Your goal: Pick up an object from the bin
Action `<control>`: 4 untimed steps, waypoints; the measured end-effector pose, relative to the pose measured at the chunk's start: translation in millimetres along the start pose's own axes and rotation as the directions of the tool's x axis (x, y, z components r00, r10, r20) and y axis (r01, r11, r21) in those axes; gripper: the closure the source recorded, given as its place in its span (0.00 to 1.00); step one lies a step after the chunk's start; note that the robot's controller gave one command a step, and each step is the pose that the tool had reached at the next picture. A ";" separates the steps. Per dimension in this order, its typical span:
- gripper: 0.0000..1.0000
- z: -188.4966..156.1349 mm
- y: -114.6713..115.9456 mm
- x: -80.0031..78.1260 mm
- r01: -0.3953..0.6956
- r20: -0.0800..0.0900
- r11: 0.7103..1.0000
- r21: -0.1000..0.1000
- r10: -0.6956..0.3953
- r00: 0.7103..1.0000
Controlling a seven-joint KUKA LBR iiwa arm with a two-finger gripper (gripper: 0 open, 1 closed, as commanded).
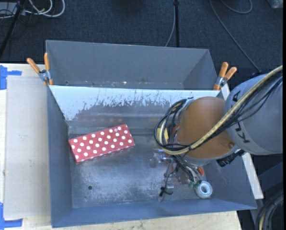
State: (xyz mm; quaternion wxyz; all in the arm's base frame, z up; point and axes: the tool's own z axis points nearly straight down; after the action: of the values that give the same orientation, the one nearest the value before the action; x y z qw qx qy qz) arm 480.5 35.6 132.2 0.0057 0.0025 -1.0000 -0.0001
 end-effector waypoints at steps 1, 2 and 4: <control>0.00 -3.8 -0.2 -2.0 -0.002 0.008 1.000 0.000 0.002 1.000; 0.00 17.1 54.4 -6.6 0.088 0.006 0.996 0.001 -0.088 0.996; 0.00 11.1 93.7 -68.3 0.084 0.006 0.996 0.001 -0.084 0.996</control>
Offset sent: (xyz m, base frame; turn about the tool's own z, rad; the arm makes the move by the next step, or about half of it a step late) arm 0.0132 0.1750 -0.0622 -0.2879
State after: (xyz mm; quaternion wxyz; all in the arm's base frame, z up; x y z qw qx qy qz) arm 548.2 129.7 120.4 0.0028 0.0445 -0.9990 -0.0001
